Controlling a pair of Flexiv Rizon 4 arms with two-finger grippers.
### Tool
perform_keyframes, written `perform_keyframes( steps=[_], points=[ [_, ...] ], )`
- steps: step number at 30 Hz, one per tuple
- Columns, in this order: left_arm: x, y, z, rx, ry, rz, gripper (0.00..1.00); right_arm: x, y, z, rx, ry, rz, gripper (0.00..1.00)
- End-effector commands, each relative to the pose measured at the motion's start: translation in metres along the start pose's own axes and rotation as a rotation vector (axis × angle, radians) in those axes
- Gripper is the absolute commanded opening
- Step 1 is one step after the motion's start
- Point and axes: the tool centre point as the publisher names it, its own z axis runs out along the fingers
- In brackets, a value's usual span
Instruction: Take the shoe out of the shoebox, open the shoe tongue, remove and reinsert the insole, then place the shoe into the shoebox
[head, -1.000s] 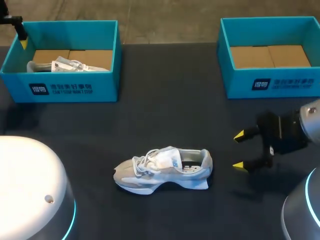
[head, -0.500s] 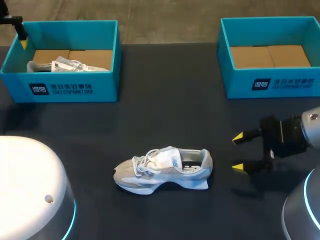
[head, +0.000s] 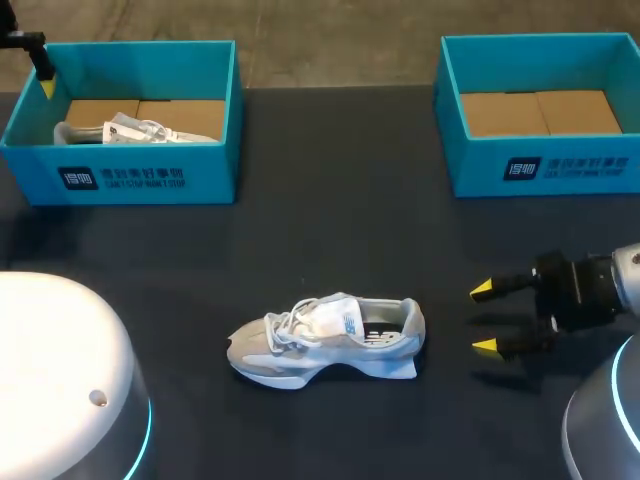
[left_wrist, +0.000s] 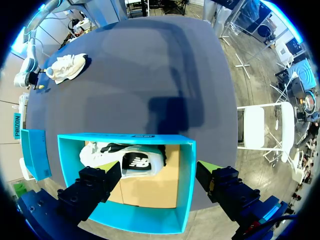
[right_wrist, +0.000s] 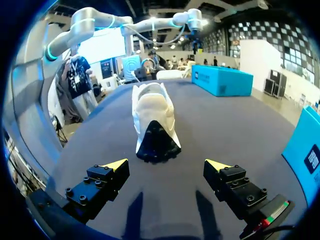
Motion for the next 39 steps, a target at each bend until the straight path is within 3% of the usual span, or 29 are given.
perform_keyframes(
  steps=[1,20,39],
  points=[
    [0.000,-0.001,0.000,-0.003,0.002,0.000,1.00,-0.003,-0.003,0.008,-0.009,0.003,-0.008,1.00],
    [0.000,-0.001,0.000,-0.003,0.002,0.000,1.00,-0.004,-0.001,0.020,-0.016,0.012,-0.034,1.00],
    [0.000,-0.001,0.000,-0.003,0.002,0.000,1.00,0.012,0.006,0.042,-0.074,-0.022,-0.048,1.00]
  ],
)
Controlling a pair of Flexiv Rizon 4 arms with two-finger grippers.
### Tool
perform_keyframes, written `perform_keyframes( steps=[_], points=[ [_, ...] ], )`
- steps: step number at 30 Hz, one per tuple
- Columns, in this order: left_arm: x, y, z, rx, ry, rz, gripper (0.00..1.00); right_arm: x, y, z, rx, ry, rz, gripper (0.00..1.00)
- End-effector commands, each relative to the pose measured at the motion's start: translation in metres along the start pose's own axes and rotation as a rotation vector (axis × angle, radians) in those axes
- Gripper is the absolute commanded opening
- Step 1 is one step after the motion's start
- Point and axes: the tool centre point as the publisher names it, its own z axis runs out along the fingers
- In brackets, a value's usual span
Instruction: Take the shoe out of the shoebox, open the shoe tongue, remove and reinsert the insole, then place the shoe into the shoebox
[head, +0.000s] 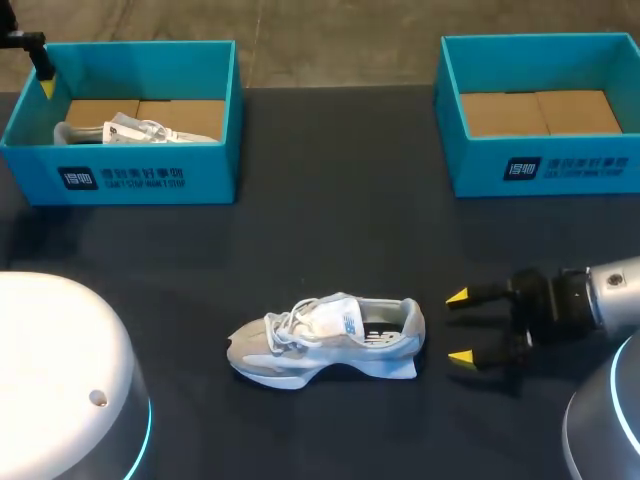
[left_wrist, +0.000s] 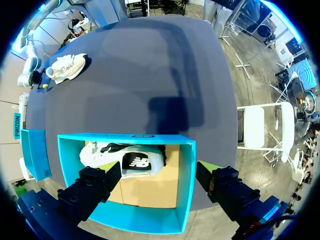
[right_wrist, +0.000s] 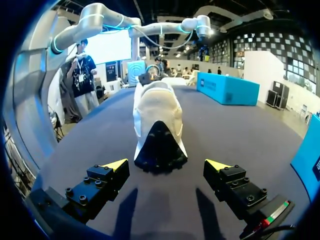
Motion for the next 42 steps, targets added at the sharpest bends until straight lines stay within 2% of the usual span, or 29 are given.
perform_keyframes(
  steps=[1,12,21,42],
  points=[
    [0.000,-0.001,0.000,-0.003,0.002,0.000,1.00,0.003,0.004,0.008,-0.004,-0.021,-0.003,1.00],
    [0.000,-0.001,0.000,-0.003,0.002,0.000,1.00,0.007,0.002,0.025,-0.039,-0.010,0.004,1.00],
    [0.000,-0.001,0.000,-0.003,0.002,0.000,1.00,0.006,0.009,0.043,-0.044,0.011,-0.007,1.00],
    [0.000,-0.001,0.000,-0.003,0.002,0.000,1.00,0.011,0.016,0.056,-0.069,-0.005,0.000,1.00]
  ],
)
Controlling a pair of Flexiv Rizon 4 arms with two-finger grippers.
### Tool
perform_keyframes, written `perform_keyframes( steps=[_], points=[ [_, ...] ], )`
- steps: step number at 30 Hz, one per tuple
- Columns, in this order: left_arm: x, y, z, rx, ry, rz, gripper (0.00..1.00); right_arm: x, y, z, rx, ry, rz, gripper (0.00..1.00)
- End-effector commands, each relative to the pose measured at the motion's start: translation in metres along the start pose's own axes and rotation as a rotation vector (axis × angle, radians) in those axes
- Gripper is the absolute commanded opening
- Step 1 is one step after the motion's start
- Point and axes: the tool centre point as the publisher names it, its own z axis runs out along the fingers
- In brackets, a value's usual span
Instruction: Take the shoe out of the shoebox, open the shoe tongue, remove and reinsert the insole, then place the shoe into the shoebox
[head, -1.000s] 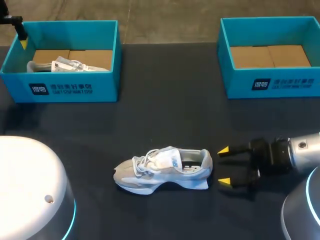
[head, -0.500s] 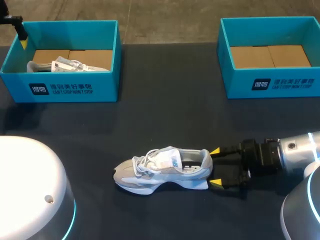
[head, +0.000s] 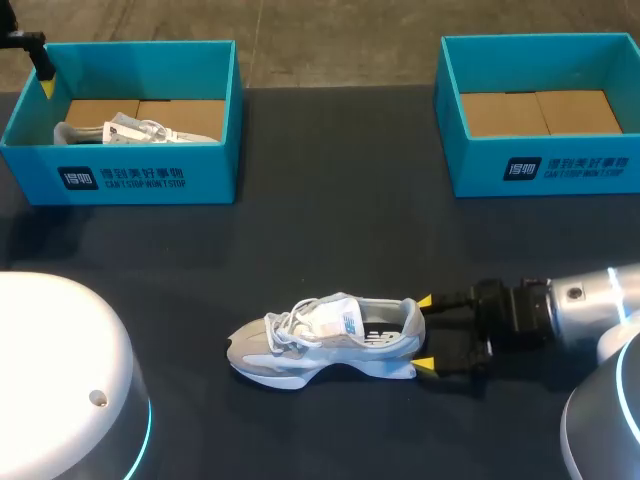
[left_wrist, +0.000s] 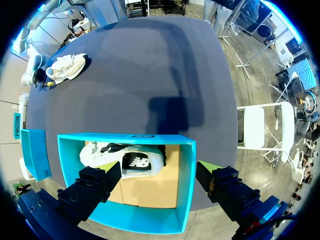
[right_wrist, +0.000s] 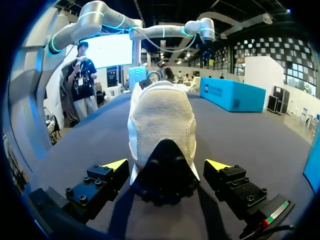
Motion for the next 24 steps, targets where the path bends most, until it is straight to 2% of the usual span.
perform_keyframes(
  steps=[1,9,24],
  points=[
    [0.000,-0.001,0.000,-0.003,0.002,0.000,1.00,0.001,0.002,0.005,-0.005,-0.011,0.003,1.00],
    [0.000,-0.001,0.000,-0.003,0.002,0.000,1.00,0.002,0.009,0.009,-0.007,-0.015,0.004,1.00],
    [0.000,-0.001,0.000,-0.003,0.002,0.000,1.00,-0.005,0.008,0.019,-0.028,-0.010,-0.004,1.00]
  ],
)
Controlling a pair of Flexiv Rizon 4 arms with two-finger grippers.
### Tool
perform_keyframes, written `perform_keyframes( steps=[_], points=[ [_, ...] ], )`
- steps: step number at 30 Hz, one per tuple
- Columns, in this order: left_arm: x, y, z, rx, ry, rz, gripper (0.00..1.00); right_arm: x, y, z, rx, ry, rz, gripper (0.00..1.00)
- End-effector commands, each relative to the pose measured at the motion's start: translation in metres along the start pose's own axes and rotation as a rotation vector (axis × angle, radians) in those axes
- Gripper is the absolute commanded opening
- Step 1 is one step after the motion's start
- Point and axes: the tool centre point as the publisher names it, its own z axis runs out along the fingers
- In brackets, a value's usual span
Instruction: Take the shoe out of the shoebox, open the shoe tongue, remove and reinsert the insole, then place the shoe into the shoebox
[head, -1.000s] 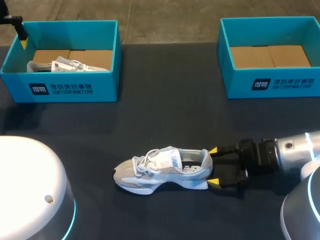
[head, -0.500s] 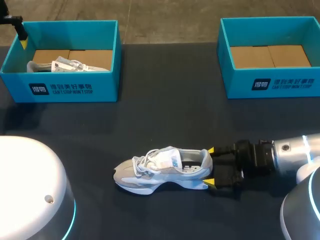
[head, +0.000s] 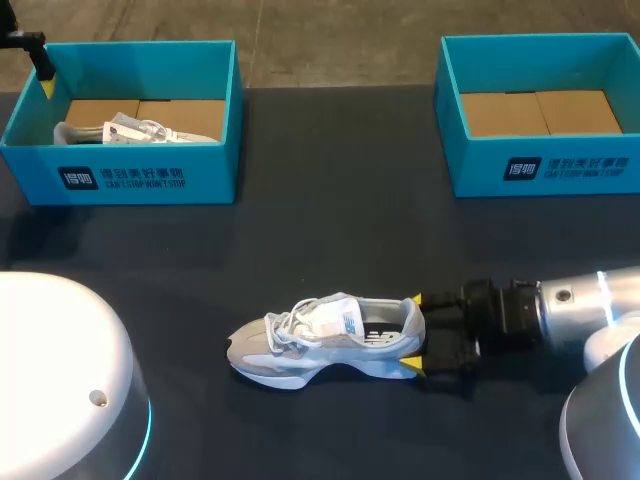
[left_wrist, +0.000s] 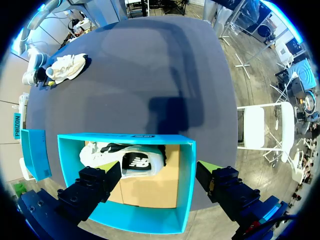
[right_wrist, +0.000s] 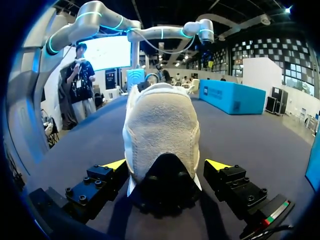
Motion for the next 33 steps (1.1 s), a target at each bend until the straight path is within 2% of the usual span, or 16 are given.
perform_keyframes(
  steps=[1,29,30,31,32,33],
  points=[
    [0.000,-0.001,0.000,-0.003,0.002,0.000,1.00,-0.004,0.002,0.006,-0.004,0.005,-0.007,1.00],
    [0.000,-0.001,0.000,-0.003,0.002,0.000,1.00,-0.001,0.004,0.029,-0.025,0.058,-0.043,1.00],
    [0.000,-0.001,0.000,-0.003,0.002,0.000,1.00,-0.001,0.004,0.030,-0.026,0.059,-0.044,0.95],
    [0.000,-0.001,0.000,-0.003,0.002,0.000,1.00,-0.001,0.005,0.030,-0.027,0.059,-0.045,0.77],
    [0.000,-0.001,0.000,-0.003,0.002,0.000,1.00,-0.001,0.005,0.030,-0.028,0.059,-0.045,0.50],
    [0.000,-0.001,0.000,-0.003,0.002,0.000,1.00,-0.001,0.005,0.030,-0.028,0.060,-0.046,0.38]
  ],
)
